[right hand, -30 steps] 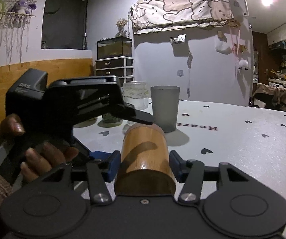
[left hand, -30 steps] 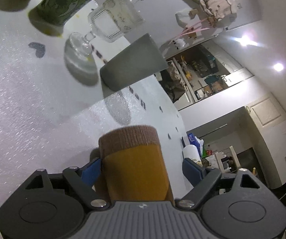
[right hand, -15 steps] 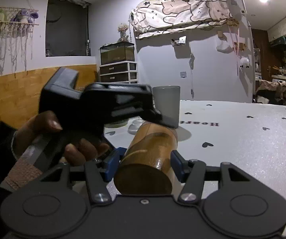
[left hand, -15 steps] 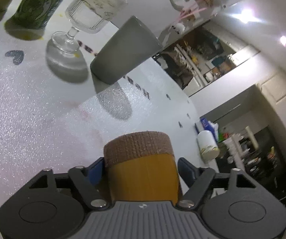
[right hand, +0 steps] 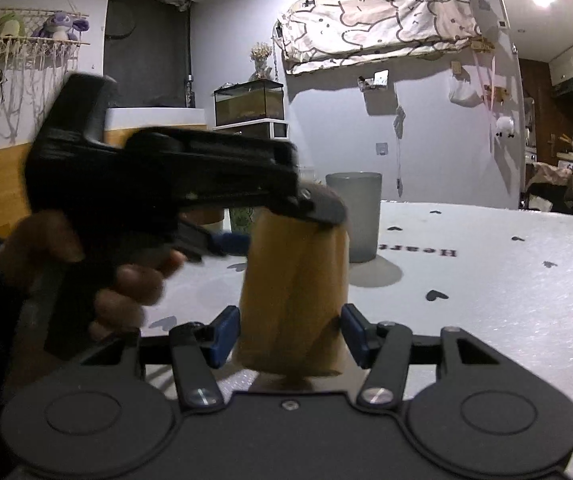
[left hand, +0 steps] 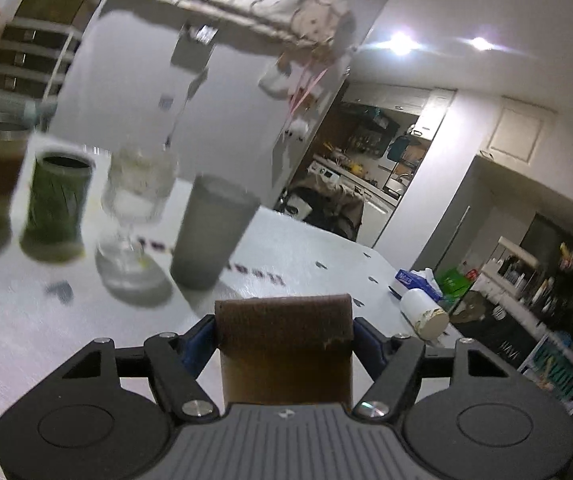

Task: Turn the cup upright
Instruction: 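Rotate the cup opening-up with the left tool while the right tool opens and withdraws, then lower the upright tan cup beside the steel cup and open the left tool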

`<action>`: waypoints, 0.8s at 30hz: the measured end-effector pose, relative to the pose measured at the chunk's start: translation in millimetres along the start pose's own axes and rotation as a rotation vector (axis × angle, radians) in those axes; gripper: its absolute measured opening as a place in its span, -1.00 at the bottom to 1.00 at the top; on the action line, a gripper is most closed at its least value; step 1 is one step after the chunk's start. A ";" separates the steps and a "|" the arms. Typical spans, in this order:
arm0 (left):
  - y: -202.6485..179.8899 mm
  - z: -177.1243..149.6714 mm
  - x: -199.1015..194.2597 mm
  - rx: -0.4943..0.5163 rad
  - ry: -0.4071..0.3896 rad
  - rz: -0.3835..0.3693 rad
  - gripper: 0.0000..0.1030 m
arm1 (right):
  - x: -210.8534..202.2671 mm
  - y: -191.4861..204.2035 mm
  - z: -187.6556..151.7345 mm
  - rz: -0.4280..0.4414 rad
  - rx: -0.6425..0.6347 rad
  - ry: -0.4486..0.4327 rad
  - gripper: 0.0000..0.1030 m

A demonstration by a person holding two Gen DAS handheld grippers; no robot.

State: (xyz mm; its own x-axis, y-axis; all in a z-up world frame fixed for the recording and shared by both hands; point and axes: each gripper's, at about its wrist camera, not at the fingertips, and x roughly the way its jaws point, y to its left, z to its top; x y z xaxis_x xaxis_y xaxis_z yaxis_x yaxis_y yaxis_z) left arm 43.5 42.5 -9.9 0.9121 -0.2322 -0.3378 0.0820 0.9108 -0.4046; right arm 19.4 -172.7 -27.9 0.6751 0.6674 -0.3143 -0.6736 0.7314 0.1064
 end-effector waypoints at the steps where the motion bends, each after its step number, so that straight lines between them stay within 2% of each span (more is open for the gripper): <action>1: -0.2 1.3 -4.2 0.022 -0.008 0.007 0.40 | 3.0 1.1 0.8 0.002 0.003 0.004 0.10; 6: -4.6 -1.1 -14.7 0.156 -0.068 0.074 0.39 | 21.6 5.5 2.5 0.020 0.009 0.031 0.08; 9: 7.8 3.8 -17.7 0.175 -0.078 0.097 0.39 | 35.8 10.8 4.4 0.022 0.011 0.055 0.02; 14: 34.2 17.3 -15.3 0.230 -0.129 0.265 0.39 | 39.9 13.8 3.0 -0.003 0.034 0.067 0.03; 22: 77.4 44.9 -4.6 0.273 -0.202 0.474 0.39 | 36.1 12.5 2.7 -0.028 0.021 0.064 0.03; 24: 82.9 49.4 -2.5 0.289 -0.212 0.504 0.39 | 35.6 12.1 2.0 -0.029 0.023 0.067 0.03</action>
State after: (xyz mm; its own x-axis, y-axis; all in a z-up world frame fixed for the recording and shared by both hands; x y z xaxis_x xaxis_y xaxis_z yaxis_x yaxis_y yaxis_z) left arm 67.9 135.4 -0.6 0.9244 0.2972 -0.2389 -0.3020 0.9532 0.0174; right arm 35.9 -139.8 -35.9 0.6721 0.6357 -0.3797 -0.6466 0.7537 0.1175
